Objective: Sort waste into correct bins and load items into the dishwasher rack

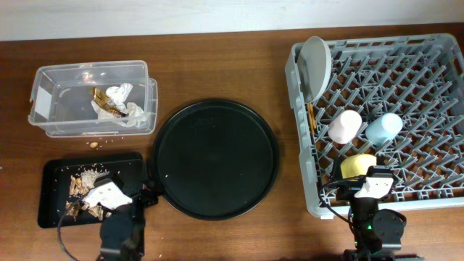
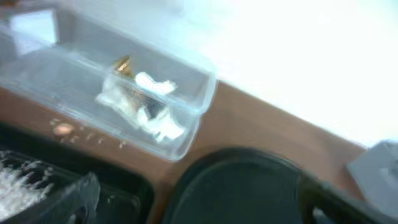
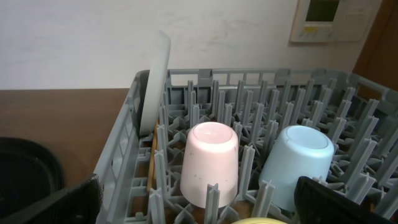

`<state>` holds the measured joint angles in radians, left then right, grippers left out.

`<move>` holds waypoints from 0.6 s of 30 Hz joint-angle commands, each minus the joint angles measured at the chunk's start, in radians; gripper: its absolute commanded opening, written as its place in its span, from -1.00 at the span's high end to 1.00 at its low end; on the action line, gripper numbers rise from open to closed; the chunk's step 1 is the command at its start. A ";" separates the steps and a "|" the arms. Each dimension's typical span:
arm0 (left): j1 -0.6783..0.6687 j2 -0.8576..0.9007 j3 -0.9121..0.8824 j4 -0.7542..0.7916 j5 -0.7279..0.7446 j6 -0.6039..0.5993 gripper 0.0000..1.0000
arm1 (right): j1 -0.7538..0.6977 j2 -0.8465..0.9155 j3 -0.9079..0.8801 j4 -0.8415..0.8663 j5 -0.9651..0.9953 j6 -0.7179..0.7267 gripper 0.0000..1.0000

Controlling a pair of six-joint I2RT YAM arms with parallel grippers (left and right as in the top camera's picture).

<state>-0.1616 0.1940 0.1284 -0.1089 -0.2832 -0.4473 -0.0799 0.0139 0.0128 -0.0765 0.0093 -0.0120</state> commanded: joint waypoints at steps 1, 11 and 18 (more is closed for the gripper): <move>0.004 -0.051 -0.115 0.212 0.095 0.145 -0.98 | -0.006 -0.010 -0.007 -0.006 -0.001 -0.007 -0.97; 0.076 -0.189 -0.119 0.040 0.138 0.371 -0.98 | -0.006 -0.010 -0.007 -0.006 -0.001 -0.007 -0.98; 0.111 -0.189 -0.119 0.035 0.155 0.462 -0.98 | -0.006 -0.010 -0.007 -0.005 -0.001 -0.007 -0.97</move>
<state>-0.0616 0.0166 0.0166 -0.0715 -0.1528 -0.0879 -0.0799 0.0139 0.0128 -0.0772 0.0090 -0.0120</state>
